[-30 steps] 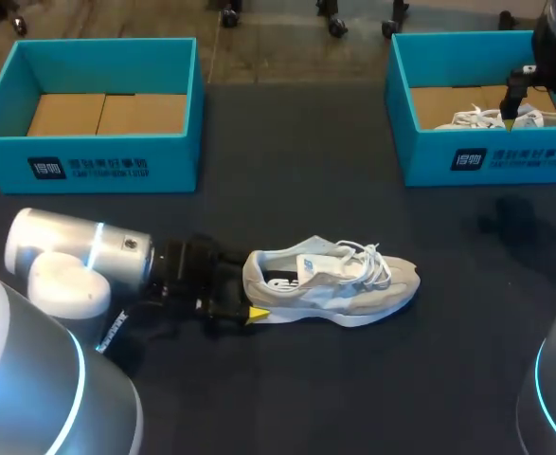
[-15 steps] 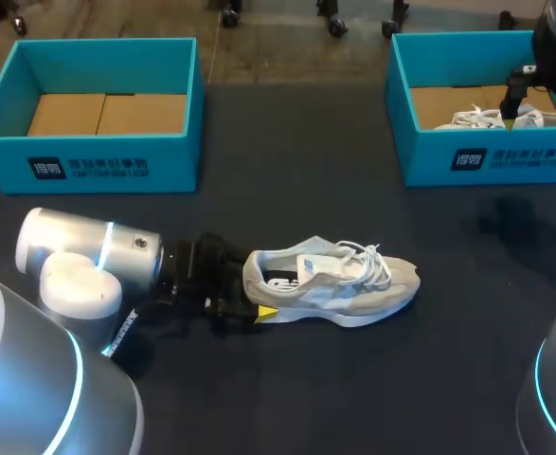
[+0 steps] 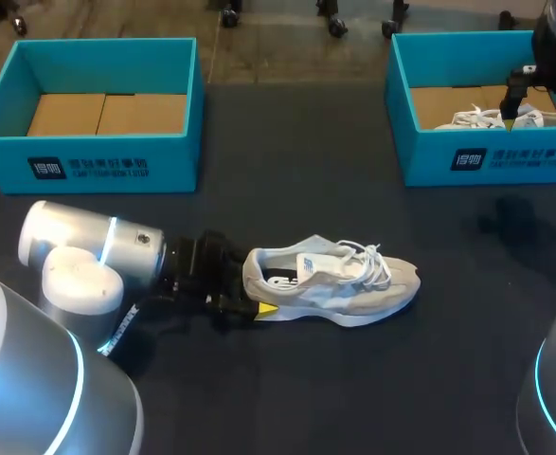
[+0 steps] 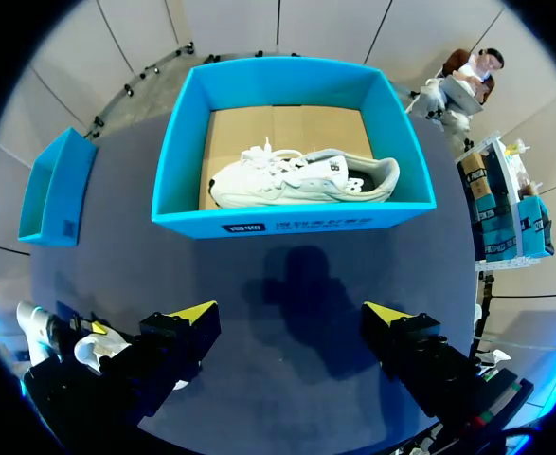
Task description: Take the shoe out of the shoebox, open the shoe tongue, remove and reinsert the insole, then place the shoe into the shoebox
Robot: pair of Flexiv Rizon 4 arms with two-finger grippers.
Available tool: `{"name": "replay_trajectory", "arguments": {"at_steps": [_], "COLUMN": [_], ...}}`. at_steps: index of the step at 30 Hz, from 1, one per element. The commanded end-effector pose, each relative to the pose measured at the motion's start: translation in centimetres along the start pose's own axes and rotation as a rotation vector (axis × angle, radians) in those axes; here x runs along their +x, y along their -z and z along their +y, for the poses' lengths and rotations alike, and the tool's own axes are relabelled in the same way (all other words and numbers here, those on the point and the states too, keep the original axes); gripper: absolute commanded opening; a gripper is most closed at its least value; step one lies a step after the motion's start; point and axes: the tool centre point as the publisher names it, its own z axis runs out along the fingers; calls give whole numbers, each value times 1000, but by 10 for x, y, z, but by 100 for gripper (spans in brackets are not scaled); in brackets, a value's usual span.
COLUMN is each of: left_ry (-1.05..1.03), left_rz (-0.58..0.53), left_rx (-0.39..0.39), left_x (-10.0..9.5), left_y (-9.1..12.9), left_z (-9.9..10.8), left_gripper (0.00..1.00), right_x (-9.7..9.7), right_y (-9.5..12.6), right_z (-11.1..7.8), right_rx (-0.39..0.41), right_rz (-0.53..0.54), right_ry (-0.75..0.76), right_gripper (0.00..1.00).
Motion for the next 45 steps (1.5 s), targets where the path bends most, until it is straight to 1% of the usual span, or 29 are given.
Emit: {"name": "replay_trajectory", "arguments": {"at_steps": [1,32,36,40,41,43,45], "left_ry": [2,2,2,2,2,2,2], "left_rz": [2,2,2,2,2,2,2], "left_rx": [-8,-8,-8,-8,-8,-8,-8], "left_x": [0,0,0,0,0,0,0], "left_y": [2,2,2,2,2,2,2], "left_z": [0,0,0,0,0,0,0], "left_gripper": [0,0,0,0,0,0,0], "right_x": [-1,-1,24,52,59,72,90], "right_y": [0,0,14,24,26,29,32], "right_z": [-1,-1,-12,-22,-26,-31,-37], "right_rx": [-2,-2,-27,-7,4,3,13], "right_rz": [2,2,2,-7,-7,-8,-7], "right_ry": [0,0,10,22,-4,-10,-26], "right_gripper": [100,100,100,100,100,100,100]}}
